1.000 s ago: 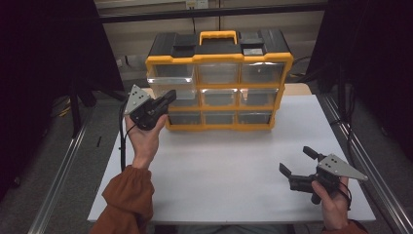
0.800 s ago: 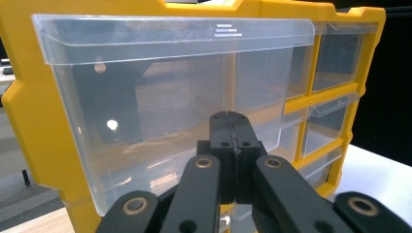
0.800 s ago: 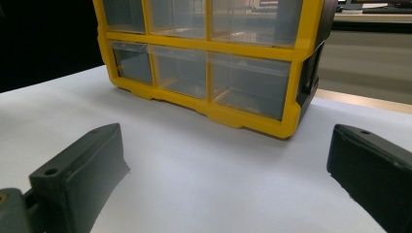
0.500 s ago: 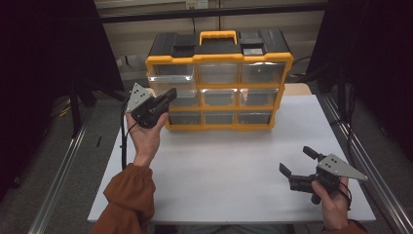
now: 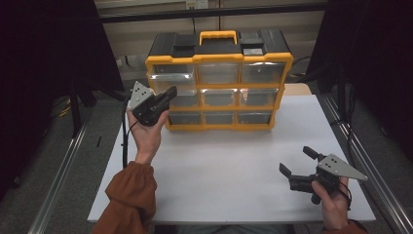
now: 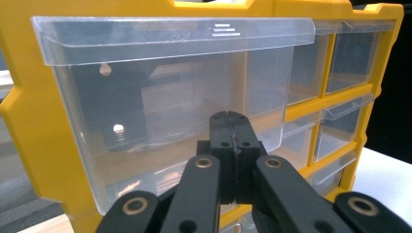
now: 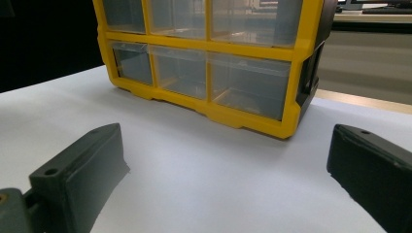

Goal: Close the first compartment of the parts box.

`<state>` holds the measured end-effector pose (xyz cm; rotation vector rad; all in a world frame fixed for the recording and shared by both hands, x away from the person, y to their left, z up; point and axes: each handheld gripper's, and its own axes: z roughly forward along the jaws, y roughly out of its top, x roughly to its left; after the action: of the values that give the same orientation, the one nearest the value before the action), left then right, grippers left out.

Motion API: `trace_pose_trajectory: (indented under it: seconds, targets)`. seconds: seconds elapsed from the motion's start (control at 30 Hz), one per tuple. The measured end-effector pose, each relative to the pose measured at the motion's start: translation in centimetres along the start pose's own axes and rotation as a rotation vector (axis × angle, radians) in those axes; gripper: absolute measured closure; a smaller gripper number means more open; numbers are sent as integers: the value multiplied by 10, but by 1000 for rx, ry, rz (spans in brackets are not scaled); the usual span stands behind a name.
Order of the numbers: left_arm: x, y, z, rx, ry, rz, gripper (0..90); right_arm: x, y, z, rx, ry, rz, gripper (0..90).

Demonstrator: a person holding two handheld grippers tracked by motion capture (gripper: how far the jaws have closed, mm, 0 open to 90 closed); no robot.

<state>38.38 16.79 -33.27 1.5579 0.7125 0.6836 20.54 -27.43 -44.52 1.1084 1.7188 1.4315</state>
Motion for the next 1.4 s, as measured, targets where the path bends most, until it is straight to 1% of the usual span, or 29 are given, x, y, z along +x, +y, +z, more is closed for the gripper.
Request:
trace_pose_trajectory:
  seconds: [0.13, 0.27, 0.33, 0.37, 0.4, 0.47, 0.63, 0.67, 0.7, 0.8, 0.83, 0.87, 0.93, 0.97, 1.0, 1.1, 1.17, 1.3, 1.33, 1.37, 1.4]
  targets:
    - [1, 0, 2, 0, 1, 2, 900, 0, 0, 0, -3, 0, 0, 2]
    - [1, 1, 4, -1, 11, 6, 900, 0, 0, 0, -2, 0, -1, 1]
    - [2, 0, 5, -6, 11, 8, 900, 0, 0, 0, -3, -3, 0, 1]
    - [3, 0, 5, -2, 6, 9, 900, 0, 0, 0, -1, 0, -3, 1]
    - [3, -1, 6, -5, 13, 3, 900, 0, 0, 0, -2, 2, -2, 1]
    - [3, 0, 6, -1, 15, 4, 900, 0, 0, 0, 0, 4, -4, 1]
    - [3, 1, 7, -2, 13, 3, 900, 0, 0, 0, -3, 0, -2, 1]
    - [4, 2, 8, 1, 12, 11, 900, 0, 0, 0, -5, 1, -7, 1]
    - [4, 2, 9, -4, 14, 4, 900, 0, 0, 0, -4, 1, -7, 1]
    - [4, 2, 11, -3, 22, 0, 900, 0, 0, 0, -5, 3, -5, 1]
    - [5, 2, 11, 1, 15, 4, 900, 0, 0, 0, -6, 2, -6, 1]
    - [5, 2, 12, 2, 21, 7, 900, 0, 0, 0, -4, 3, -7, 1]
    - [5, 2, 13, -7, 24, -5, 900, 0, 0, -1, -3, 4, -6, 1]
    - [5, 2, 13, -7, 24, -5, 900, 0, 0, -1, -3, 4, -6, 1]
    - [6, 2, 13, 3, 21, 5, 900, 0, 0, -1, -3, 3, -9, 1]
    - [6, 2, 15, 0, 26, 0, 900, 0, 0, -1, -2, 3, -8, 1]
    - [6, 3, 15, 7, 24, 7, 900, 0, 0, -1, -1, 4, -8, 1]
    - [7, 3, 18, 1, 29, -10, 900, 0, 0, -1, -1, 3, -9, 1]
    - [7, 3, 19, 1, 27, -11, 900, 0, 0, 0, -3, 1, -9, 1]
    - [8, 3, 19, 11, 31, -1, 900, 0, 0, 0, -4, 0, -8, 1]
    - [8, 3, 20, 6, 33, -7, 900, 0, 0, 0, -4, 0, -8, 1]
